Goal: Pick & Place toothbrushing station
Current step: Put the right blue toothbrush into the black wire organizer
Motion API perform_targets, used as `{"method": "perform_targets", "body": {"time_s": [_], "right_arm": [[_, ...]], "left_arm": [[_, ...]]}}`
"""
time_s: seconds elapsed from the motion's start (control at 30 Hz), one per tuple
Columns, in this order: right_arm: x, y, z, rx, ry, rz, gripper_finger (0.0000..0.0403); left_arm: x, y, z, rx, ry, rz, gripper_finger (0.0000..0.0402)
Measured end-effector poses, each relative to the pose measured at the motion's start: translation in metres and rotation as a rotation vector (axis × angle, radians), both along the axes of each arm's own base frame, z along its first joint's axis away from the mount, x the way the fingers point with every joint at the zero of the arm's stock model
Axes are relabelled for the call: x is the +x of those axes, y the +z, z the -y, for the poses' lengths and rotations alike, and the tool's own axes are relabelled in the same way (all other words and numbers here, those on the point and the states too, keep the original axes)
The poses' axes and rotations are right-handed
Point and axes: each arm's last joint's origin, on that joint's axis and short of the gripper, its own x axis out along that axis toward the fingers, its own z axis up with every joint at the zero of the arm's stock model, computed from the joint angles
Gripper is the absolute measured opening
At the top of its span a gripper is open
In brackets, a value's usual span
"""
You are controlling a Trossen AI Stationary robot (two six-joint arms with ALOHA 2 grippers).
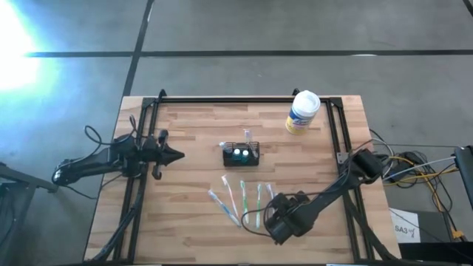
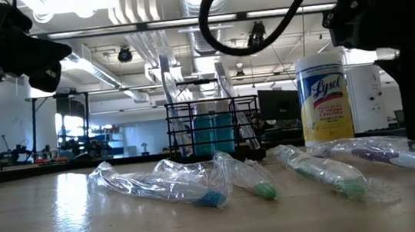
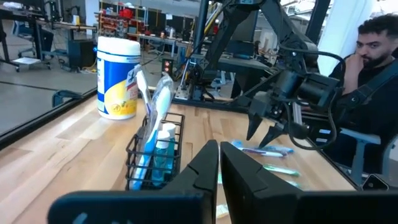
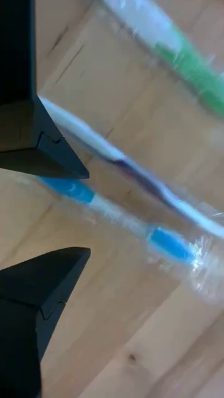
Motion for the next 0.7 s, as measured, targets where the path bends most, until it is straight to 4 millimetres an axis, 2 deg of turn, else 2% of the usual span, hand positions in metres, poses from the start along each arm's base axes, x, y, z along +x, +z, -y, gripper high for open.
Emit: {"method": "perform_targets", "body": {"time_s": [0.17, 0.47, 0.57, 0.7], "right_arm": [[0.000, -0.006, -0.001, 0.005, 0.009, -0.026, 0.0187], [0.002, -0.009, -0.001, 0.037, 0.096, -0.086, 0.0185], [0.002, -0.008, -0.001, 0.038, 0.139, -0.096, 0.0168], [0.001, -0.008, -0.001, 0.034, 0.210, -0.117, 0.0116]], "left_arm": [[0.003, -0.013, 0.000, -0.014, 0.001, -0.029, 0.0022], [0.004, -0.014, -0.001, -0.036, 0.002, -0.008, 0.0022], [0.004, -0.014, -0.001, -0.037, 0.002, -0.007, 0.0025], [0.004, -0.014, -0.001, -0.036, 0.002, -0.005, 0.0024]]}}
